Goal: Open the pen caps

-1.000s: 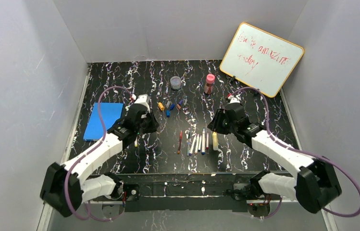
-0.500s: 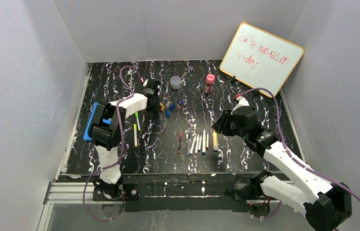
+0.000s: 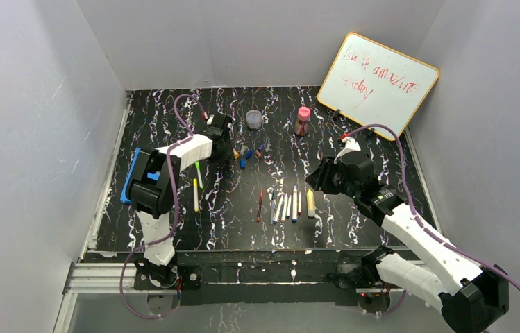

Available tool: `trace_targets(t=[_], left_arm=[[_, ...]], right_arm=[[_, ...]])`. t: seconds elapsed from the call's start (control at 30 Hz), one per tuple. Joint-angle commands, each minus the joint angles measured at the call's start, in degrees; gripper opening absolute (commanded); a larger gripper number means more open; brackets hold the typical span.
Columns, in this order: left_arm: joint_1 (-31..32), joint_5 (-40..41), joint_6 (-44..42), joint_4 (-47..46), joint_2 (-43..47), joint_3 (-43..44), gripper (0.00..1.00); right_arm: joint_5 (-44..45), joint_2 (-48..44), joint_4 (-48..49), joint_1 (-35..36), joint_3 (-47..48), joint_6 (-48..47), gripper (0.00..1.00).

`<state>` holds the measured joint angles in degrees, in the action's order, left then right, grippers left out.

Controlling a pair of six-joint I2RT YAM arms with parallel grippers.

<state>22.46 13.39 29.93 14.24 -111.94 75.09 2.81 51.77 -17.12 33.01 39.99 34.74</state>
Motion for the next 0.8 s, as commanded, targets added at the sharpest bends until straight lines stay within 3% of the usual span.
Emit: trace_targets(t=[0.0, 0.13, 0.33, 0.5, 0.77], left_arm=[[-0.3, 6.3, -0.8, 5.7, 9.0, -1.9, 0.45], [-0.5, 10.1, -0.4, 7.3, 17.1, -4.3, 0.55], [-2.9, 11.5, 1.9, 8.2, 22.9, -9.2, 0.56], [-4.7, 11.6, 3.1, 10.5, 19.3, -7.9, 0.52], [-7.9, 9.4, 2.0, 11.6, 11.6, -4.6, 0.54]], right_arm=[[-0.4, -1.7, 0.3, 0.0, 2.1, -0.3, 0.46], [-0.6, -2.1, 0.4, 0.0, 1.6, -0.2, 0.46], [-1.9, -3.0, 0.8, 0.0, 0.4, 0.8, 0.46], [-2.5, -3.8, 0.5, 0.1, 0.1, 1.4, 0.46], [-4.6, -4.6, 0.0, 0.0, -0.1, 1.7, 0.46]])
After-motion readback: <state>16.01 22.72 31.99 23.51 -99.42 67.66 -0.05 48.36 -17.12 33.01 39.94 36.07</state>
